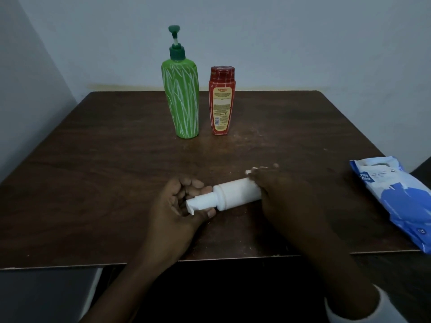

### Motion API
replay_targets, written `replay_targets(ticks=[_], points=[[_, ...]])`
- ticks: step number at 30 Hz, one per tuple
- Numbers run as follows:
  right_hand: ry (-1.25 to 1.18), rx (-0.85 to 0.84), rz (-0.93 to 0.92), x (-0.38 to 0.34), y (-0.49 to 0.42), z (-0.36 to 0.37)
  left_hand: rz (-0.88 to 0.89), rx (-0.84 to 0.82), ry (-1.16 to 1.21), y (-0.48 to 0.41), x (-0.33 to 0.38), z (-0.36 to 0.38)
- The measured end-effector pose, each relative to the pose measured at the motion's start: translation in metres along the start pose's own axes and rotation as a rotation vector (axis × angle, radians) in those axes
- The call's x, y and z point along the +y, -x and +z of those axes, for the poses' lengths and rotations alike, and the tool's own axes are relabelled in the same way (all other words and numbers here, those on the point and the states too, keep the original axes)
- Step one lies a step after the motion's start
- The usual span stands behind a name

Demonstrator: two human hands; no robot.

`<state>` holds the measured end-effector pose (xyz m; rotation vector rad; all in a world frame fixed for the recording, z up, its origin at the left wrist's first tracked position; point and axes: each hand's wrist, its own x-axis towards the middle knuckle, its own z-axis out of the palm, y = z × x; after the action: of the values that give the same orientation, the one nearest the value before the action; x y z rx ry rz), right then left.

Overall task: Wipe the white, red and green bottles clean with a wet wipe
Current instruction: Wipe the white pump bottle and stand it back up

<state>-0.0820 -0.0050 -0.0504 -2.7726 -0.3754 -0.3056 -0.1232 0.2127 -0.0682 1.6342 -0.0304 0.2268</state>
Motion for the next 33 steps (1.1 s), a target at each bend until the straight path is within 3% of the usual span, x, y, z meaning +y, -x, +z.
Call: replay_targets(ticks=[4,7,13,16,19,25,27,31,33], points=[[-0.063,-0.126,-0.057,-0.011,0.001,0.015,0.003,0.006,0.02,0.0,-0.002,-0.001],[-0.058,-0.06,-0.075,-0.013,0.0,0.005,0.001,0.012,0.038,0.001,-0.003,-0.001],[-0.087,0.076,0.151,0.026,0.002,-0.028,0.063,0.038,0.154,-0.007,0.012,0.008],[-0.365,0.108,0.246,0.021,0.005,-0.031,0.145,0.024,0.191,-0.026,0.039,0.011],[-0.5,0.164,0.077,0.0,0.002,-0.044,0.247,-0.079,0.072,-0.056,0.071,0.019],[-0.804,0.537,0.046,-0.018,-0.031,-0.056,0.303,-0.254,-0.051,-0.101,0.093,0.039],[-0.825,0.543,0.048,-0.017,-0.035,-0.054,0.284,-0.309,-0.044,-0.104,0.086,0.046],[-0.812,0.394,0.111,-0.006,-0.037,-0.053,0.177,-0.464,-0.037,-0.097,0.052,0.062],[-0.786,0.414,0.132,0.001,-0.039,-0.057,0.112,-0.523,-0.056,-0.094,0.036,0.068]])
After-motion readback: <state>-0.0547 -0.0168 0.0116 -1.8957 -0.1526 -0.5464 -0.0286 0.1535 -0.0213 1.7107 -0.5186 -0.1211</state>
